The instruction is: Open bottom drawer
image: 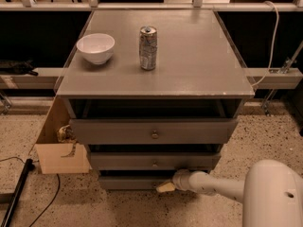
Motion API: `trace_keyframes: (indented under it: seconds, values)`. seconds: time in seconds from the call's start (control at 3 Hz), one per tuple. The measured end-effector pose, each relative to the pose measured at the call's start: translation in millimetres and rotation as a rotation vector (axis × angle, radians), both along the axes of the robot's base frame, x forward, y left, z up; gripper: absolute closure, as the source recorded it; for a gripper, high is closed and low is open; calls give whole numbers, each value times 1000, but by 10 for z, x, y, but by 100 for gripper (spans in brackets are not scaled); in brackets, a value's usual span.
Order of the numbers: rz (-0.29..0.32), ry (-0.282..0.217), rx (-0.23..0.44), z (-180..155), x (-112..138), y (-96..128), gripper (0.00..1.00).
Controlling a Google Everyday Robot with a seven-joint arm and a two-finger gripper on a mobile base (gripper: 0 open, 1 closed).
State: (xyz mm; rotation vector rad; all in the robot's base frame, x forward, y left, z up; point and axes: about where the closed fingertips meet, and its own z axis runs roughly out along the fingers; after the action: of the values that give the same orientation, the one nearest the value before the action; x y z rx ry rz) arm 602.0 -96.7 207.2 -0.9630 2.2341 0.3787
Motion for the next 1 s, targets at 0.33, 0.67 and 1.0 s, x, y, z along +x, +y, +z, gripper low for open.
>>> trace_keyframes:
  seconds: [0.33, 0.67, 1.0]
  values:
    - [0, 0, 0, 4, -19, 6, 0]
    - [-3, -1, -10, -22, -22, -9, 0]
    - [-14, -1, -24, -69, -16, -67, 0]
